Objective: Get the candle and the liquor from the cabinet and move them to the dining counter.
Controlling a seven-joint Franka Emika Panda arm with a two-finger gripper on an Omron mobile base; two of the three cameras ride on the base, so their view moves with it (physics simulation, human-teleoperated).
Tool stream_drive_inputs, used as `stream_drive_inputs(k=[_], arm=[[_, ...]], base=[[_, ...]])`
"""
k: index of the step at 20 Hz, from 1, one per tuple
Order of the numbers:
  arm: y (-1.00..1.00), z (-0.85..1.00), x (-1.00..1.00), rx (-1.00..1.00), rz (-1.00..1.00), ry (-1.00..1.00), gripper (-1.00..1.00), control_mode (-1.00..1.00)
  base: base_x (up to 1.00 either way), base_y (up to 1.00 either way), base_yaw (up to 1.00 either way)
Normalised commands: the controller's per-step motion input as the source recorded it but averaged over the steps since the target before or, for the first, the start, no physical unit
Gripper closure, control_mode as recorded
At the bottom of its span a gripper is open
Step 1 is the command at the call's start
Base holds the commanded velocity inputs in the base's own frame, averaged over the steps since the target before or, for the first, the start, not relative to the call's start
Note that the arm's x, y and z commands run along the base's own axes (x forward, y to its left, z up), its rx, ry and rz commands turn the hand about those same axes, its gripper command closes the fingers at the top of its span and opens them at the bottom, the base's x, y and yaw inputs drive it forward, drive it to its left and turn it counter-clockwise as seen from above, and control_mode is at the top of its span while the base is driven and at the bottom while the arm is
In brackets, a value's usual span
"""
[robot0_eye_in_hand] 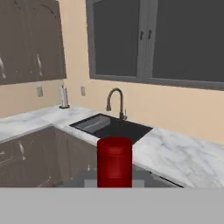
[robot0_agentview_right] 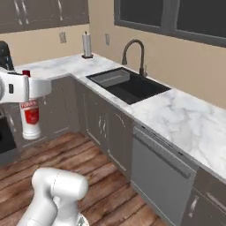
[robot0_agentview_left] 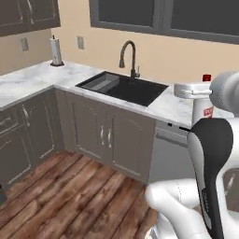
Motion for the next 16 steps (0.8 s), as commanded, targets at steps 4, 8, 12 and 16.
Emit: stream_drive_inputs(k=[4, 8, 12, 16], arm=[[0.0, 0.0, 0.0, 0.0, 0.0, 0.0, 1.0, 1.0], [0.0, 0.0, 0.0, 0.0, 0.0, 0.0, 1.0, 1.0], [0.0, 0.0, 0.0, 0.0, 0.0, 0.0, 1.0, 1.0], [0.0, 0.0, 0.0, 0.0, 0.0, 0.0, 1.0, 1.0]], base=[[-0.01, 0.01, 1.0], [0.01, 0.0, 1.0], [0.09, 0.0, 1.0], [0.25, 0.0, 0.95]])
